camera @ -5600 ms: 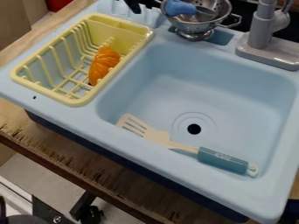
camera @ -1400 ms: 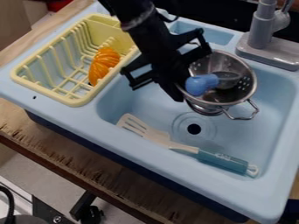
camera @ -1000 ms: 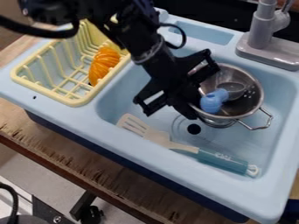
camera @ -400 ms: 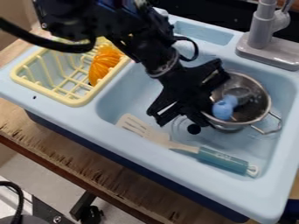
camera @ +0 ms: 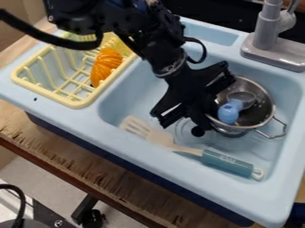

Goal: Take the silver strainer and put it inside the sink

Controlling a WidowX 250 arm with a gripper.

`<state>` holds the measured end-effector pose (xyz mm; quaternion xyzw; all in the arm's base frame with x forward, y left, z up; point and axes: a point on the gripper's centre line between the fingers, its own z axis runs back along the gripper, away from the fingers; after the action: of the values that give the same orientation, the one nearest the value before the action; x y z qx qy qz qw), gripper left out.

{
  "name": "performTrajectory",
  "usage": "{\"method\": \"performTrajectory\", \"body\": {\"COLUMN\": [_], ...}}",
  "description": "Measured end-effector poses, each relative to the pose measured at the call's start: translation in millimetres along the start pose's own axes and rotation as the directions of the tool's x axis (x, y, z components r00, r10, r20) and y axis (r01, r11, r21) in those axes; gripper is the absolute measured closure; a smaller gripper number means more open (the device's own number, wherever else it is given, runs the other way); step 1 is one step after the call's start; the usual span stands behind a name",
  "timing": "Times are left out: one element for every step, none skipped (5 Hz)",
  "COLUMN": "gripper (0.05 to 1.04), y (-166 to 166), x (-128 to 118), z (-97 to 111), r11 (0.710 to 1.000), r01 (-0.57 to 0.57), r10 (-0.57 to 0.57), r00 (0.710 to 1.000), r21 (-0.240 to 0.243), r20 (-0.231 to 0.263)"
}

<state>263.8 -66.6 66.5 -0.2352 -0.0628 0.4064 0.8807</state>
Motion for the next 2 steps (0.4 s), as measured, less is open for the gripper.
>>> {"method": "performTrajectory", "body": {"gripper": [0.802, 0.538], "y": [-1.5, -4.5], "x": [-0.1, -0.3], "z": [2.8, 14.6], "r11": [1.000, 1.000], "r01": [0.000, -0.004], "r10": [0.000, 0.003], "r00": [1.000, 1.000], "r21": [0.013, -0.004], "r20": [-0.016, -0.015]}}
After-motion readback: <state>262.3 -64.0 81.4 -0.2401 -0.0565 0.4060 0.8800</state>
